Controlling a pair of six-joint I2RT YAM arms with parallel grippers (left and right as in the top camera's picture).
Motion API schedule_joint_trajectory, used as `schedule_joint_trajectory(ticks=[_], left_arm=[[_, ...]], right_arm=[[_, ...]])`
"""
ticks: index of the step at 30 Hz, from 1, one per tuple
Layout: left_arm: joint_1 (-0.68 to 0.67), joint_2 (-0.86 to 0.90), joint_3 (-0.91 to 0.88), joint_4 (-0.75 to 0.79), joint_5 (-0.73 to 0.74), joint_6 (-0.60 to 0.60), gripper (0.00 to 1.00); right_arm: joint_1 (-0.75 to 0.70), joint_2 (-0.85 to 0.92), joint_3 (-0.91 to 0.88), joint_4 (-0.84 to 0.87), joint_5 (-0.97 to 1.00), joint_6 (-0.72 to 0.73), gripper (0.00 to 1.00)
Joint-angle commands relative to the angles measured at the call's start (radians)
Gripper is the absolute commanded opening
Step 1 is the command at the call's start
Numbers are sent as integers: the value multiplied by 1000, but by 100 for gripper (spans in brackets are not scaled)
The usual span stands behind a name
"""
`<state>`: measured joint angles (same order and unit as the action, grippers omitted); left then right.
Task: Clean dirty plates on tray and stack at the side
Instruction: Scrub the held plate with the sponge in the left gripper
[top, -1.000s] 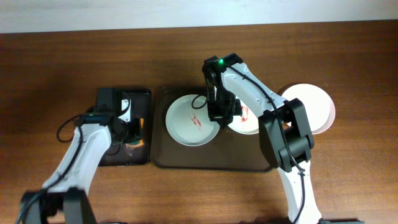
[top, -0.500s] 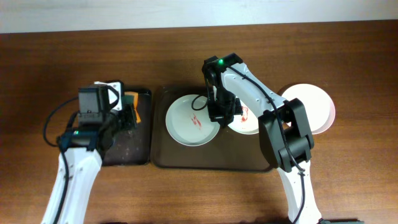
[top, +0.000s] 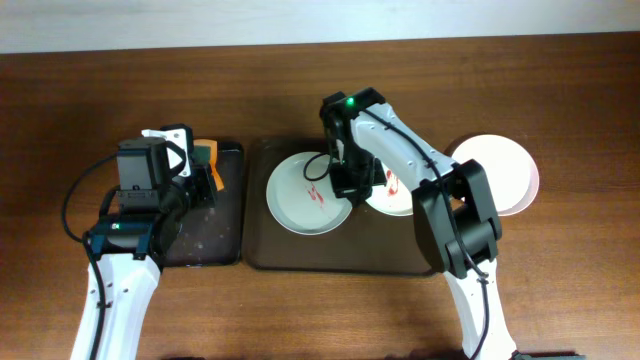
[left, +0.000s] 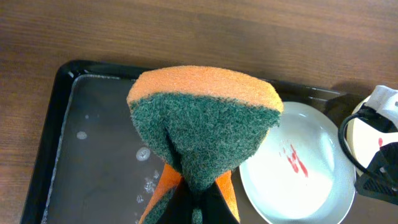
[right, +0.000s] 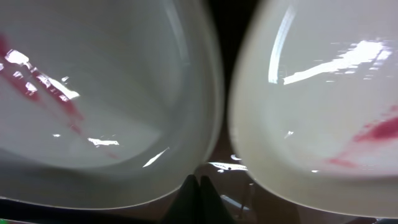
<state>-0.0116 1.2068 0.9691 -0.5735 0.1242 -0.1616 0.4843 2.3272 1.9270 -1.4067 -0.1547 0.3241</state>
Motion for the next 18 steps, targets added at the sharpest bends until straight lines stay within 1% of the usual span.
schedule_joint_trajectory(ticks=[1,3,6,8,10,13,14,16,17,18], left_arm=[[3,-3,13,-8,11,-10,0],[3,18,3,-26,11,-31,0],[1,70,-29,-45,12,-130,0],[-3,114,-36,-51,32,-176,0],[-16,177,-36,-40,99,-182,0],[-36,209,-36,-21,123,-179,0],[-43,209,-36,-9,124,-160,0],[-52,208,-36,14,127,-151,0],[-58,208,-36,27,142,-146,0],[-63,208,-36,42,170,-144,0]], right_arm=[[38,-28,-5,1,9,-29,4],[45,-28,-5,1,9,-29,4],[46,-28,-5,1,6,-29,4],[46,-28,-5,7,-15,-34,4],[46,-28,-5,9,-21,-36,4],[37,-29,2,33,0,-41,6],[29,-29,16,34,2,-56,9],[8,-29,64,29,3,-92,25],[-10,-29,105,26,3,-125,36],[-28,-29,132,29,6,-163,41]])
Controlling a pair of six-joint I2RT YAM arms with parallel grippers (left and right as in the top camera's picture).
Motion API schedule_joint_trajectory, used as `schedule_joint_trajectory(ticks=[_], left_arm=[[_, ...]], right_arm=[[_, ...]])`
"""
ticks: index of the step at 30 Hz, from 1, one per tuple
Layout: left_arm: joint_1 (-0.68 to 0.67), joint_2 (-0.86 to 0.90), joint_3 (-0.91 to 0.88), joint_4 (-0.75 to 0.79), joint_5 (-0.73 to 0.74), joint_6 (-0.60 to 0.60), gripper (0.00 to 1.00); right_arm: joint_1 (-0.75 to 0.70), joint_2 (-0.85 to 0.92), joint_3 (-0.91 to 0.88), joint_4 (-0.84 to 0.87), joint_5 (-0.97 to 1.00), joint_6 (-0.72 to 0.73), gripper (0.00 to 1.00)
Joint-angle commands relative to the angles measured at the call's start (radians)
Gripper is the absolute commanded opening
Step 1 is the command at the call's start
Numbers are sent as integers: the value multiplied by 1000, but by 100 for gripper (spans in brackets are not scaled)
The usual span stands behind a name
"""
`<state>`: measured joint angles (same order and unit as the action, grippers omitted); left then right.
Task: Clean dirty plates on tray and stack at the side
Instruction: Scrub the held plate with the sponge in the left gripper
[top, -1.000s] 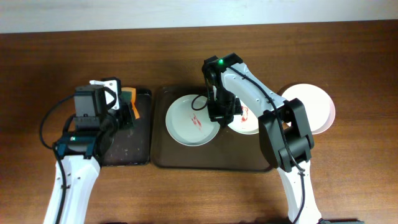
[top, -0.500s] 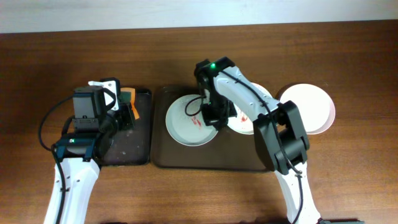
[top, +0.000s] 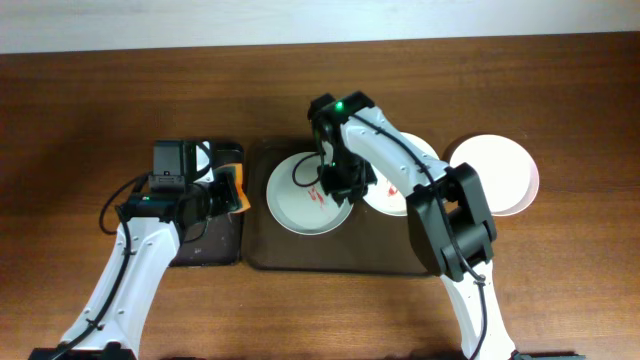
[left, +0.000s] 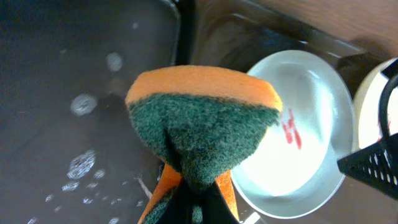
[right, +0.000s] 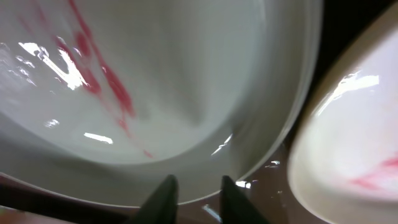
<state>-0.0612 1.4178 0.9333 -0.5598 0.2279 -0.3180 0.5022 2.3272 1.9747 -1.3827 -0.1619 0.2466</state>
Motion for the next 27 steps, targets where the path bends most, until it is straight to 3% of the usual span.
schedule_joint_trajectory(ticks=[1,5,8,19,27], left_arm=[[-18,-3,0,37,79,12,0],[-62,-3,0,73,121,-26,0],[-117,12,0,98,121,-150,0],[-238,172,0,257,117,-350,0],[-238,187,0,252,117,-356,0]], right_arm=[[-56,-29,97,9,17,-108,41],[-97,-28,100,75,16,-279,37],[-97,-27,100,133,16,-374,35],[-96,48,95,195,-74,-362,36],[-96,83,94,196,-77,-319,35]])
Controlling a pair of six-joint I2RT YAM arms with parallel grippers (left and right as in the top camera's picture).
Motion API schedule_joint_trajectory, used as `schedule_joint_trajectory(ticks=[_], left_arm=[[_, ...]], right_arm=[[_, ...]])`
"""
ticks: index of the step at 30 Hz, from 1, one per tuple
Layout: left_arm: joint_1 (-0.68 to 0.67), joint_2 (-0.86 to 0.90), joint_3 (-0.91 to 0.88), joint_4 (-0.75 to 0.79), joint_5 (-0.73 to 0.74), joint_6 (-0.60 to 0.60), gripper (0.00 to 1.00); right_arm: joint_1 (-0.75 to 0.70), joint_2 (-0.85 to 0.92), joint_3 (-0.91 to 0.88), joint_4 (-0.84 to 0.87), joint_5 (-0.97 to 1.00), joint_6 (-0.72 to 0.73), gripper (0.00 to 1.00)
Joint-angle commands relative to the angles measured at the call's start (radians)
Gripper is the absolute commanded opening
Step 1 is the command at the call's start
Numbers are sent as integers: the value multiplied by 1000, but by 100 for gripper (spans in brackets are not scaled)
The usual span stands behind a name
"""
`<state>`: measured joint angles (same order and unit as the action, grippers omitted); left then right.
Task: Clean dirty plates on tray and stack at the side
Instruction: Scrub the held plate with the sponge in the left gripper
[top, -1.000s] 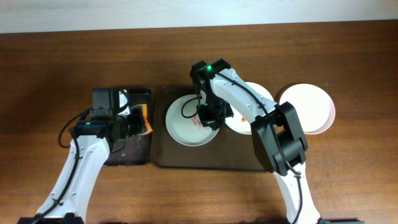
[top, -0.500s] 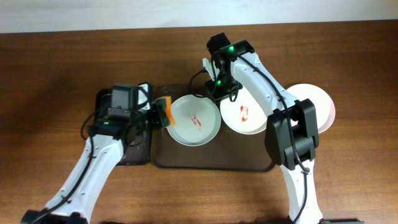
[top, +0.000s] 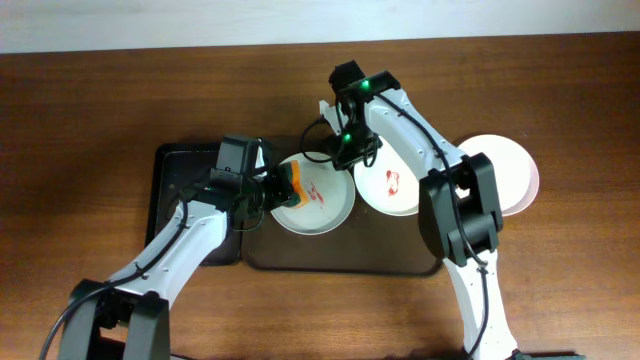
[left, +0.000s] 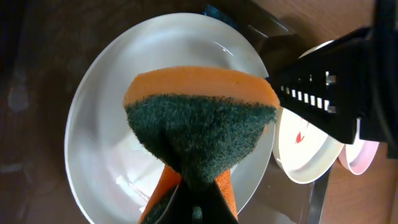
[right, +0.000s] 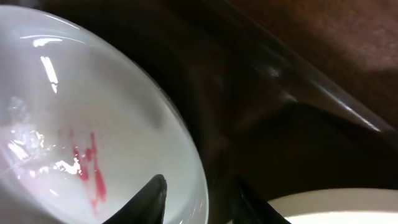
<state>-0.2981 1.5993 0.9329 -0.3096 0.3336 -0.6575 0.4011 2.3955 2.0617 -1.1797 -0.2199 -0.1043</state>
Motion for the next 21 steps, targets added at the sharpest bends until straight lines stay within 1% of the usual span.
schedule_joint_trajectory(ticks=[1,2,5,6,8,10,12,15,18,21], left_arm=[[-2,5,0,2,11,-17,0],[-2,5,0,-2,11,-17,0],[-1,5,0,-13,11,-17,0],[-1,5,0,-13,11,-16,0],[-1,5,0,-13,10,-17,0],[-1,5,0,-13,7,-17,0],[-2,5,0,-14,7,-45,0],[-7,5,0,-28,7,-127,0],[-34,10,-1,-28,-2,-213,0],[-86,44,-1,-28,-66,-325,0]], right_arm=[[5,20,5,-13,-25,35,34],[5,26,2,-18,-42,35,33],[5,36,-4,-42,-109,34,13],[5,36,-3,-44,-127,35,9],[5,36,-3,-56,-171,67,7],[6,36,-3,-78,-174,138,4],[6,36,-3,-105,-174,180,4],[13,36,-3,-119,-174,220,4],[20,36,-4,-119,-174,227,4],[35,36,-3,-114,-173,226,5]])
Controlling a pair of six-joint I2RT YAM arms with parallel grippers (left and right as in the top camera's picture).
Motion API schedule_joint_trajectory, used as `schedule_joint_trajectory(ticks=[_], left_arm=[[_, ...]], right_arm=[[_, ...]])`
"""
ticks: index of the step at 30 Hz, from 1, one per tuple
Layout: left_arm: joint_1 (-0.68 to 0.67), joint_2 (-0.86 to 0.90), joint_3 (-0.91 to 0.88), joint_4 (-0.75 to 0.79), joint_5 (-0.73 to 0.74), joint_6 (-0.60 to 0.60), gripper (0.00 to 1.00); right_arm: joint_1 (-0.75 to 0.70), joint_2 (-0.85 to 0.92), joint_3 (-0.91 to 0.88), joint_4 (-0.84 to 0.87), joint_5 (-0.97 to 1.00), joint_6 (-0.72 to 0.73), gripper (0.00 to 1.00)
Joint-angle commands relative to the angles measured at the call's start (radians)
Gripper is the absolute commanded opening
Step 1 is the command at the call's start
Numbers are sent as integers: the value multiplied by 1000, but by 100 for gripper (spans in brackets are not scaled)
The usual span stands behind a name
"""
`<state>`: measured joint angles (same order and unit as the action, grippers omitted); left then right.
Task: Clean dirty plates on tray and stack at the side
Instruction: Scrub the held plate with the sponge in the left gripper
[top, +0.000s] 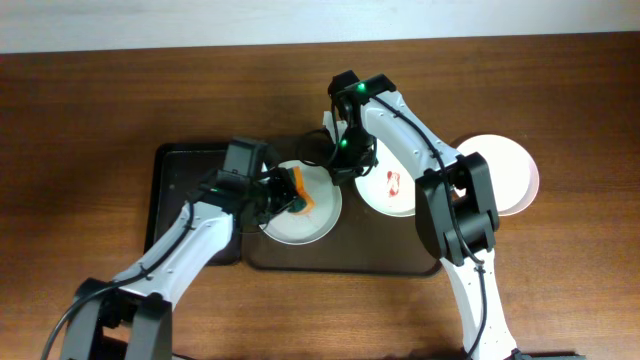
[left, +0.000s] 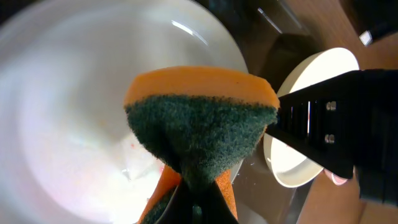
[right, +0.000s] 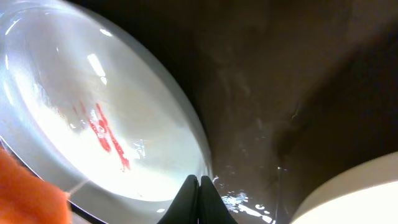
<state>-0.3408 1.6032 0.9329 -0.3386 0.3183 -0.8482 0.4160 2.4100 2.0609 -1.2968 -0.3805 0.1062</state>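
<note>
My left gripper (top: 289, 196) is shut on an orange and green sponge (left: 202, 118), which it holds down on the white plate (top: 300, 224) on the dark tray (top: 345, 256). Red smears (right: 106, 134) streak that plate (right: 74, 87). At the plate's right rim my right gripper (right: 199, 182) has its fingers together on the edge; overhead it shows as the right gripper (top: 345, 168). A second white plate (top: 398, 200) with a red smear lies just to the right on the same tray.
A black tray (top: 180, 205) holding water sits to the left, under my left arm. A pale pink plate (top: 505, 175) rests on the wooden table right of the dark tray. Both arms crowd the middle plate.
My right gripper, open astride the plate's rim before, is now shut on it. The sponge has moved further right across the plate, and the plate sits slightly lower-left on the tray.
The sponge was first held over the water tray while my right gripper sat shut between the two plates. Then the sponge was at that tray's right edge and the right gripper was open. Later the sponge was over the plate; now it is on the plate, the rim gripped.
</note>
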Motion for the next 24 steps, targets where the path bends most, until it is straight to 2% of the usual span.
schedule_joint_trajectory(ticks=[1,2,7,8,10,12,16,18,24], left_arm=[[-55,55,-1,3,-53,-165,0],[-65,72,-2,5,-53,-187,0],[-77,139,-1,43,-53,-214,0],[-77,145,-1,50,-58,-214,0],[-77,149,-1,50,-86,-213,0],[-77,149,-1,45,-146,-213,1],[-77,149,-1,24,-166,-213,1],[-77,149,-1,2,-190,-213,1],[-77,149,-2,-31,-220,-213,1]], right_arm=[[24,21,-3,3,-10,15,9],[27,21,-3,3,-8,15,14],[29,21,-3,18,45,15,15],[29,21,-3,26,45,14,23],[27,21,-2,45,45,7,28],[24,21,-2,69,56,3,29],[14,20,0,93,73,-13,29],[14,20,1,85,48,-89,29],[14,18,83,-2,45,-181,29]])
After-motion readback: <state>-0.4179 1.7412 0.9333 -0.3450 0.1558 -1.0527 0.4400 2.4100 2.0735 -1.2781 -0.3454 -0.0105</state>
